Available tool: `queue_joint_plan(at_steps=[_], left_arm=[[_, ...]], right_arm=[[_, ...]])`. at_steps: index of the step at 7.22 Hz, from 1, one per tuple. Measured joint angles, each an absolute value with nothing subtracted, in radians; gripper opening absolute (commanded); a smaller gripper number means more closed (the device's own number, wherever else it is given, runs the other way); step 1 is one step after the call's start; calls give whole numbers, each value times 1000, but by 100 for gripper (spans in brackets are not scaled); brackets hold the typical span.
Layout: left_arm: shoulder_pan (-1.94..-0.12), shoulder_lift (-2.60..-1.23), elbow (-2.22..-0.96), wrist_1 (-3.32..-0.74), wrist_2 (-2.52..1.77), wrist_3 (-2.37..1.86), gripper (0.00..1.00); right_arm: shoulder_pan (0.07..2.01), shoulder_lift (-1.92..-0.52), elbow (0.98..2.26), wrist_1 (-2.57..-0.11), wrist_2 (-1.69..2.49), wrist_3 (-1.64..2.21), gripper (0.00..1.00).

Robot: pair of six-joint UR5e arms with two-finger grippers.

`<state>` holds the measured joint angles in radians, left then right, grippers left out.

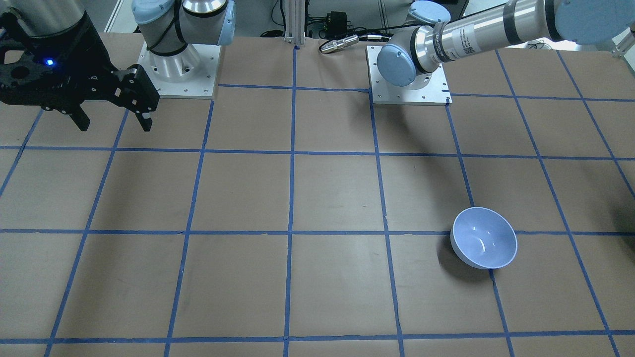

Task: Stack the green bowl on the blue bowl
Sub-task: 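Grasp the green bowl rim with the left gripper near the robot, then lift the green bowl with the left gripper toward the blue bowl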

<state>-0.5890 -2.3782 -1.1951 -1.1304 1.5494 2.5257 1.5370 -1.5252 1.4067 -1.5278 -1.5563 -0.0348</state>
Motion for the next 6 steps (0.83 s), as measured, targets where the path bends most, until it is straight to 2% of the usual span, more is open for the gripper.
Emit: queue_joint_plan(at_steps=[3, 6], left_arm=[[-625, -2289, -1211, -1140, 1558, 2487, 0], [-738, -2093, -1359, -1149, 1568, 2364, 0]], right_arm=[[1537, -1525, 1407, -1528, -1557, -35, 100], [1537, -1525, 1407, -1528, -1555, -34, 100]])
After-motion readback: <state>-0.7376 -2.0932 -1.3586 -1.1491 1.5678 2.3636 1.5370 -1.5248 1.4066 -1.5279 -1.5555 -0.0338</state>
